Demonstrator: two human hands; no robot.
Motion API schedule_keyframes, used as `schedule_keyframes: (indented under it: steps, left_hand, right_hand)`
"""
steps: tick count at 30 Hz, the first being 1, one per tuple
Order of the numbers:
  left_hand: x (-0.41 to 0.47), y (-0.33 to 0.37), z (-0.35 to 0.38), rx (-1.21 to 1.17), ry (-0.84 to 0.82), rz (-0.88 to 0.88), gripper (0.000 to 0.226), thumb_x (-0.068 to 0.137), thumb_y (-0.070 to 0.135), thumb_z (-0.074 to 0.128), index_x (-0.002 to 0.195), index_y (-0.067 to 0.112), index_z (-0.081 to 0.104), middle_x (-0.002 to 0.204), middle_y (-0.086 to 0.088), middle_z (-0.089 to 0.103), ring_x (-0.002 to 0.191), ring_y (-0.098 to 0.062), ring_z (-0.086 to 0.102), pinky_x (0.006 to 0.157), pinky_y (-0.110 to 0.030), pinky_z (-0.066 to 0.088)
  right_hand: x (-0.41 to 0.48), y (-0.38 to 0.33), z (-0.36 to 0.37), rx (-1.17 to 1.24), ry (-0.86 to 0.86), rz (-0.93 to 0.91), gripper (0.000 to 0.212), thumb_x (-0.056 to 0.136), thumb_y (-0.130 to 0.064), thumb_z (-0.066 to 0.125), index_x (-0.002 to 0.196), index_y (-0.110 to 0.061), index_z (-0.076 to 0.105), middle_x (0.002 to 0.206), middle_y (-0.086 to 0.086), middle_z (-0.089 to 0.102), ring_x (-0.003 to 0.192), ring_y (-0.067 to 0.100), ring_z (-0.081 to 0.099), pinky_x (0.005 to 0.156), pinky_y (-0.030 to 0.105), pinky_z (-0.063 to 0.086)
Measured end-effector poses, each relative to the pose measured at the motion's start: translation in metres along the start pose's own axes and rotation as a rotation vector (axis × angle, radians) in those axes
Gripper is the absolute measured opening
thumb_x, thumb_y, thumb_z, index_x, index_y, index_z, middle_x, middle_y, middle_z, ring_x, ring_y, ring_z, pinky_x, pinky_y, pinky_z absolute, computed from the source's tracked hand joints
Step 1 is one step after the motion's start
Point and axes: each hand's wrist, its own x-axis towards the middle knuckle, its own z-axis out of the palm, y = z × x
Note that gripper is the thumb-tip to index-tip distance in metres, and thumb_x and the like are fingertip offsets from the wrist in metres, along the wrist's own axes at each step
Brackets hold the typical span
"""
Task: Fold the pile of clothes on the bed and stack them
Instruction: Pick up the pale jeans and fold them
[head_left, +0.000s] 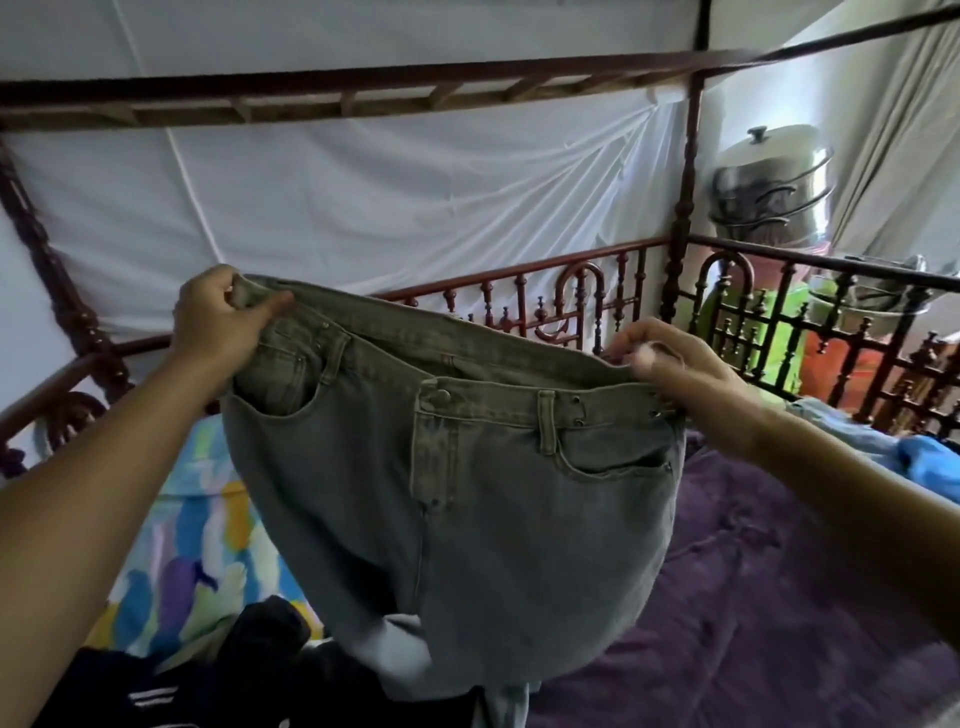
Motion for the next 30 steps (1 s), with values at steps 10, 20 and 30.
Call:
schedule_keyframes:
  steps: [10,20,30]
  left_hand:
    - [0.008,0.074,0.145,-0.319,-0.659,-0.158,0.015,0.087,0.004,0.065,0.088,0.016,0.055,0.088,-0.009,0.064,0.076,-0.019,0.061,0.07,-0.029,0.054]
    - [-0.025,0.166,0.468,0.083,-0.6,0.128,0.033,0.075,-0.005,0.062,0.106,0.005,0.059,0.094,-0.013,0.06,0.086,-0.025,0.056,0.073,-0.034,0.045]
    - [-0.121,0.219,0.846,0.239,-0.693,0.09,0.025,0.07,-0.003,0.057,0.085,0.012,0.07,0.09,-0.016,0.071,0.089,-0.035,0.064,0.075,-0.036,0.048]
  right_hand:
    - [-0.04,0.115,-0.113,-0.587,0.331,0.16,0.019,0.073,-0.024,0.083,0.068,-0.021,0.065,0.064,0.002,0.061,0.061,0.018,0.052,0.059,0.038,0.043]
    - [-0.09,0.284,-0.293,-0.238,0.395,0.422,0.019,0.067,-0.027,0.082,0.069,-0.015,0.067,0.063,-0.005,0.066,0.06,0.006,0.059,0.054,0.022,0.049]
    - [-0.124,0.543,-0.48,0.061,0.483,0.93,0.035,0.07,-0.026,0.08,0.089,0.0,0.065,0.085,0.017,0.07,0.078,0.024,0.066,0.076,0.044,0.054]
